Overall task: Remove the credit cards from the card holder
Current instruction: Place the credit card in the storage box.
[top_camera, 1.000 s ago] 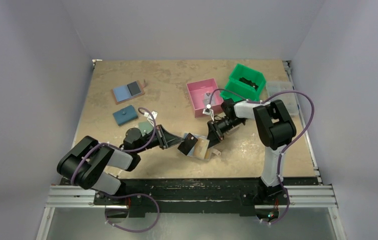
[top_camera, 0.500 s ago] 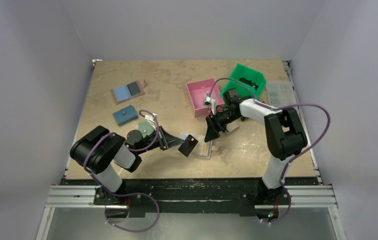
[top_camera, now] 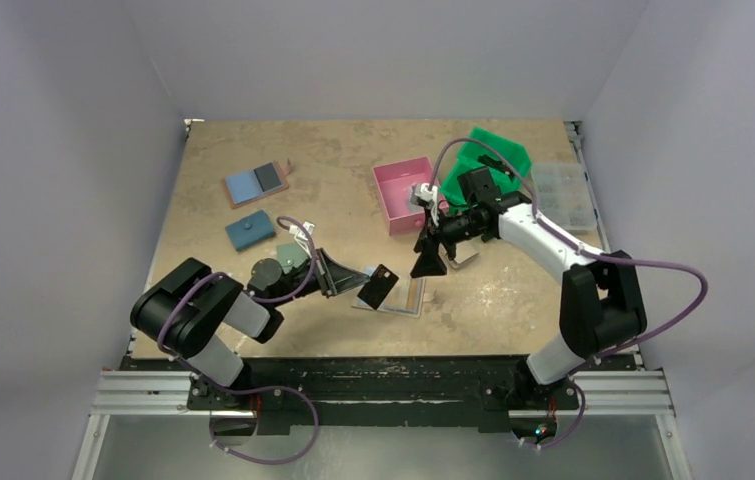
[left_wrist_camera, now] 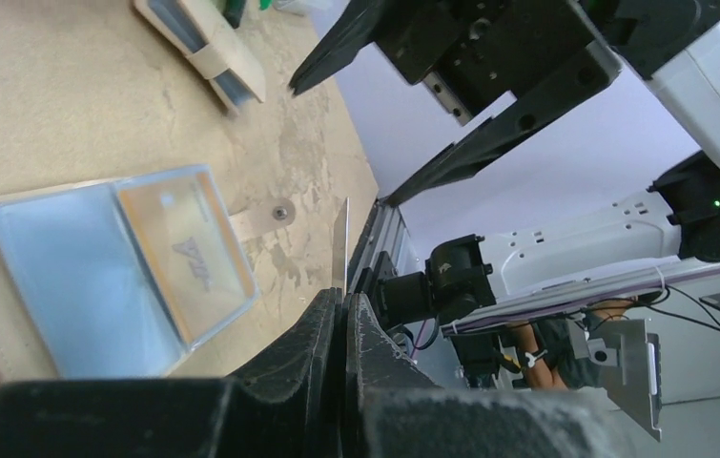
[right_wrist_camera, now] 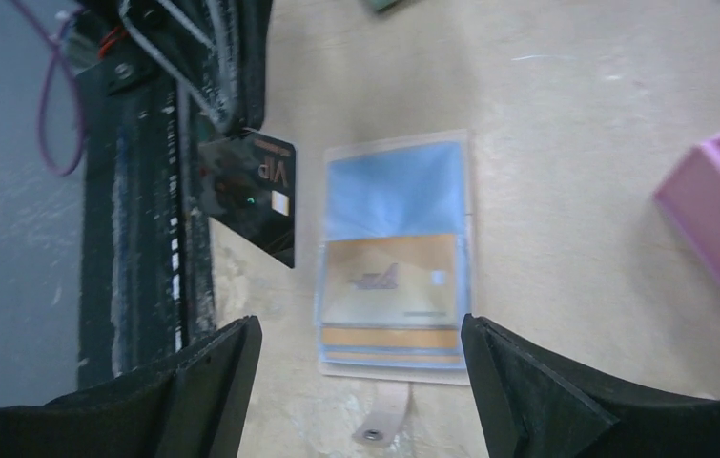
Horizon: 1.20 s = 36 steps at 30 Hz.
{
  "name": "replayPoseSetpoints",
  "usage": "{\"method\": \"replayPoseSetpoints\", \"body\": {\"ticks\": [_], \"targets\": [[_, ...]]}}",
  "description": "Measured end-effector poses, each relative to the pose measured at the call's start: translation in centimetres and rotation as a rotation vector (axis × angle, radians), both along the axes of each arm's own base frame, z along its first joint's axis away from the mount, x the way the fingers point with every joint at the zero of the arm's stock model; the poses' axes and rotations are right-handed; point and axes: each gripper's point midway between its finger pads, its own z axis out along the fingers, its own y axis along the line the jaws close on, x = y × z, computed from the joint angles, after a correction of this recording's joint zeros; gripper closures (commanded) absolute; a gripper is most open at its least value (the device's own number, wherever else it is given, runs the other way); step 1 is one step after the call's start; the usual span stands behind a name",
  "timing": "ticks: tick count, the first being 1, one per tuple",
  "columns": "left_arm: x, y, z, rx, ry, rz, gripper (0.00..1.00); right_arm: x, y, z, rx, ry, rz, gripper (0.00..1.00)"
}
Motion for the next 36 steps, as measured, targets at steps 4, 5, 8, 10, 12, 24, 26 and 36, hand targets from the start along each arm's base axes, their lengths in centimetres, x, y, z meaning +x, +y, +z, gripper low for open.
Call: {"method": "replayPoseSetpoints", "body": {"ticks": [4, 5, 8, 10, 12, 24, 26, 36], "targets": [[-0.5, -0.9, 1.0, -0.004, -0.044, -0.034, 1.00, -2.5, 1.3, -1.0, 0.036, 0.075, 0.109, 0.14], [-0.6, -1.2, 1.2, -0.005, -0.055, -0.043, 1.00, -3.1, 1.6, -1.3, 0.040, 0.099, 0.134, 0.14], [-1.0, -1.7, 1.7, -0.009, -0.078, -0.063, 1.00, -4.8, 2.5, -1.9, 0.049, 0.166, 0.188, 0.16], [-1.2, -1.9, 1.8, -0.009, -0.086, -0.073, 1.00, -5.6, 3.0, -1.9, 0.063, 0.210, 0.223, 0.18], [-1.2, -2.1, 1.9, -0.008, -0.088, -0.078, 1.00, -6.1, 3.2, -1.7, 0.080, 0.244, 0.247, 0.21], [-1.5, -2.9, 2.4, -0.012, -0.101, -0.099, 0.81, -7.4, 3.7, -0.1, 0.187, 0.389, 0.314, 1.00], [-1.3, -2.9, 2.4, -0.005, -0.104, -0.086, 0.65, -7.3, 3.6, -0.2, 0.190, 0.396, 0.308, 1.00], [2.0, 0.3, 5.9, 0.135, -0.209, 0.157, 0.01, -5.7, 1.9, 0.6, 0.107, 0.229, 0.261, 1.00]]}}
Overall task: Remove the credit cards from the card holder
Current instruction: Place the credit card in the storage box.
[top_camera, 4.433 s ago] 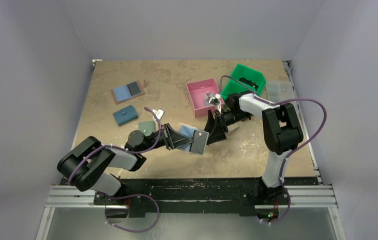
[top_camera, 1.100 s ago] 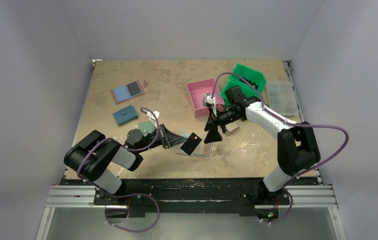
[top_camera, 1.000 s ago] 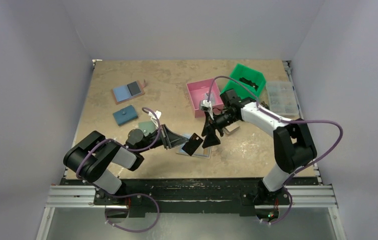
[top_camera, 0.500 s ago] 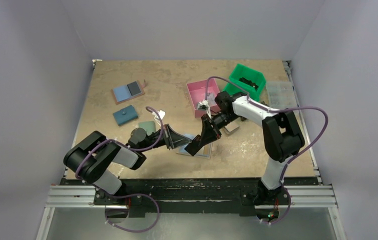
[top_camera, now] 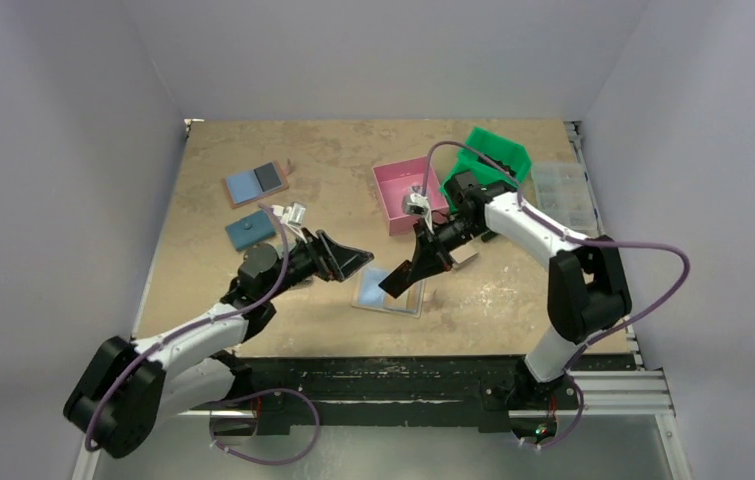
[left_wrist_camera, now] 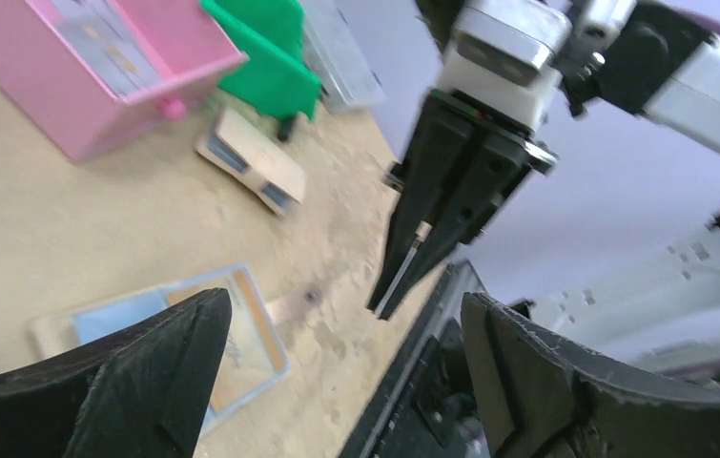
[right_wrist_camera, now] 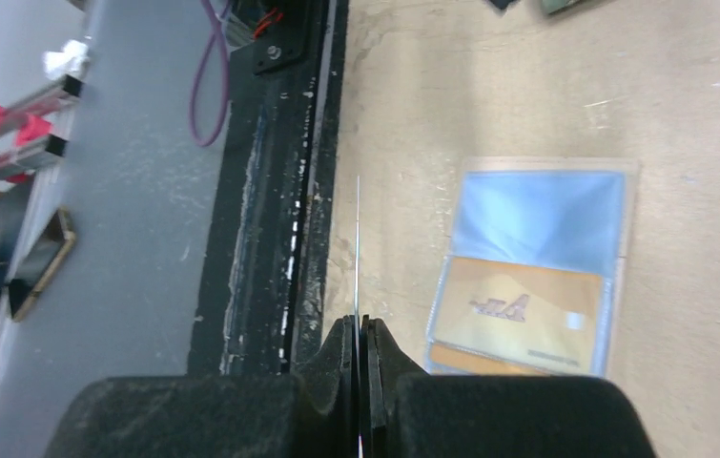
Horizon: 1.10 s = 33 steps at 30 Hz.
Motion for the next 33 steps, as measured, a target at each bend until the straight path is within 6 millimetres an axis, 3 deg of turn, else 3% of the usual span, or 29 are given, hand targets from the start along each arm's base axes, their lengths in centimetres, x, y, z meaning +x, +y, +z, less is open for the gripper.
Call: {"method": "replayPoseSetpoints", "body": {"ticks": [8, 16, 19, 26, 33], "targets": [[2.6, 3.9, 2.8, 0.156, 0.034, 0.255, 0.01, 2.7, -2.8, 2.4, -0.018, -0.189, -0.119, 1.00], [4.7, 5.4, 6.7, 0.381, -0.036, 0.315, 0.03, 5.9, -7.3, 3.5, -0.039, -0.264, -0.292, 1.00], [5.9, 6.1, 6.0, 0.514, -0.059, 0.325, 0.03, 6.7, -8.8, 4.2, -0.038, -0.295, -0.349, 1.00], [6.2, 8.3, 0.5, 0.768, -0.028, 0.312, 0.03, 8.4, -11.3, 5.1, -0.040, -0.335, -0.450, 1.00], [5.0, 9.5, 0.9, 0.790, -0.088, 0.322, 0.03, 10.4, -14.1, 5.2, -0.071, -0.345, -0.570, 1.00]]}}
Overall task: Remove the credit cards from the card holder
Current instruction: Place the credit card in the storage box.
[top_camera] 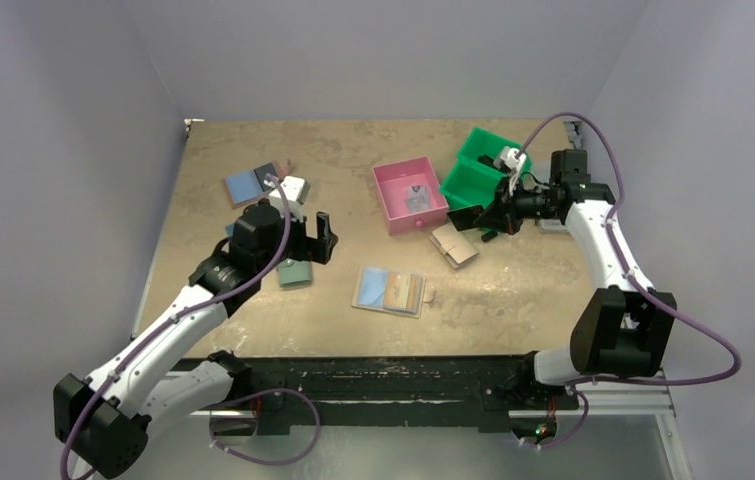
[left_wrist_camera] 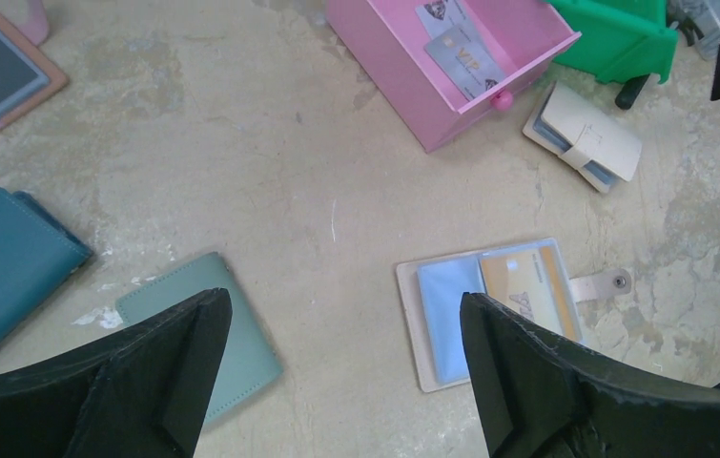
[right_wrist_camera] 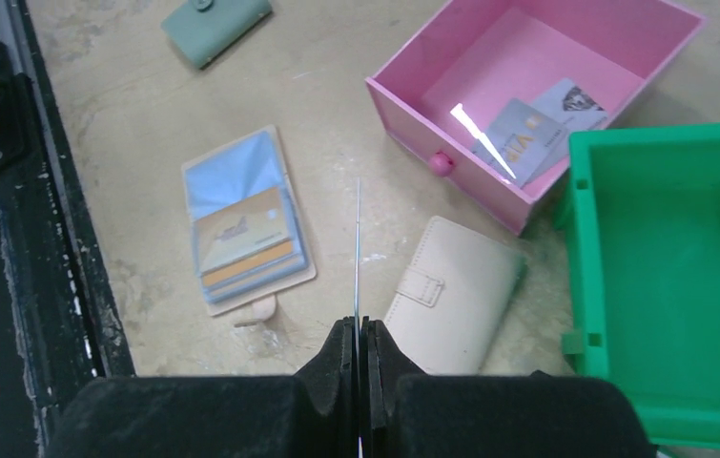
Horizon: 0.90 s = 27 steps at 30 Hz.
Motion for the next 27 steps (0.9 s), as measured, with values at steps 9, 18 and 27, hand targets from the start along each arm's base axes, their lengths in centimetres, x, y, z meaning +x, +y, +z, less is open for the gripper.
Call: {"method": "replayPoseSetpoints", "body": {"ticks": [9, 18, 27], "targets": [[-1.3, 1.3, 1.5, -0.014, -0.095, 0.005, 0.01, 2.7, -1.3, 0.9, -0.039, -0.040, -0.100, 1.00], [-3.1, 2.5, -2.8, 0.025, -0.057, -0.005, 0.01, 8.8, -2.5, 4.1, -0.039, -0.153, -0.228, 1.00], [-3.1, 2.5, -2.5, 0.020, -0.068, -0.004, 0.01, 14.8, -6.0, 2.3, 0.018, -0.067, -0.511, 1.00]]}}
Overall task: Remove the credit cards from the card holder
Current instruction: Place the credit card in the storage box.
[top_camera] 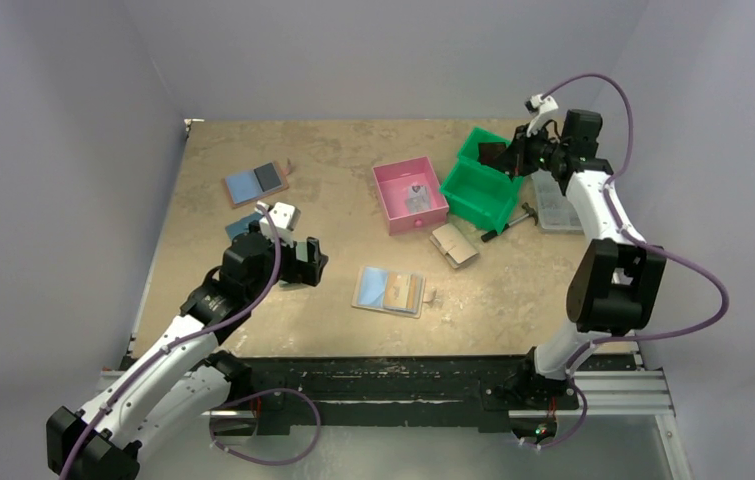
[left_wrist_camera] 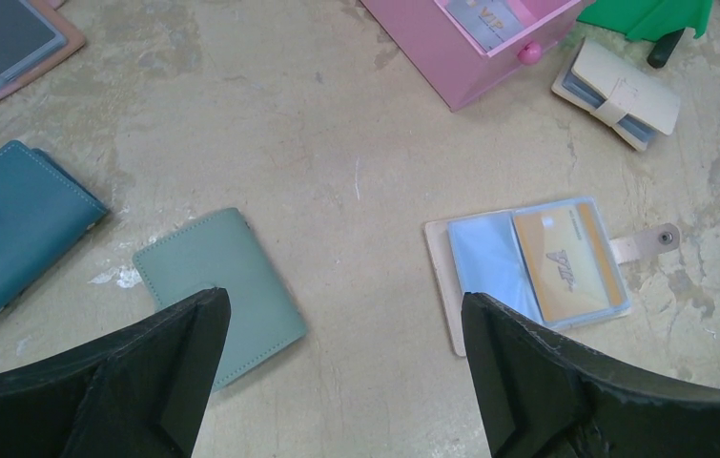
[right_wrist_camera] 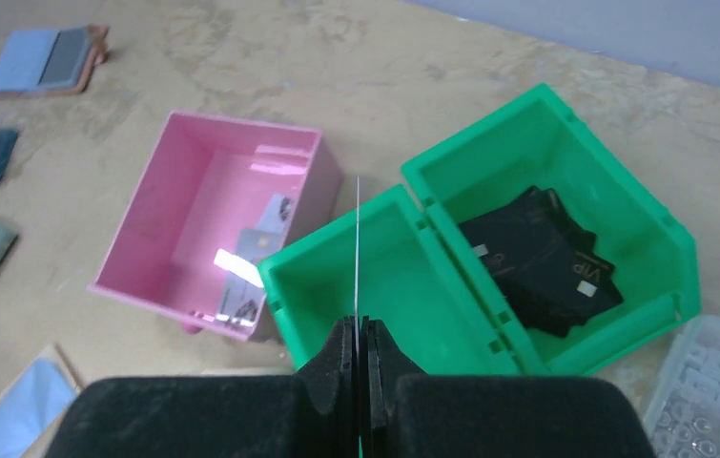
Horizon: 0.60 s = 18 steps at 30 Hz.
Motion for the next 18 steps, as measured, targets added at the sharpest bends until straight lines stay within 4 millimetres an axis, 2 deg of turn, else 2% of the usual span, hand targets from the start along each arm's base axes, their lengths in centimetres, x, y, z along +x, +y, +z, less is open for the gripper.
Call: {"method": "replayPoseSetpoints", "body": {"ticks": [6, 18], "targets": [[0.2, 0.1, 0.2, -0.003, -0.008, 0.006, 0.01, 4.1, -2.2, -0.9, 0.038, 0.034, -0.134, 1.00], [0.5, 0.4, 0.2, -0.002, -0.011, 0.021, 0.01, 7.8, -3.1, -4.6, 0.140, 0.164, -0.275, 0.99]]}}
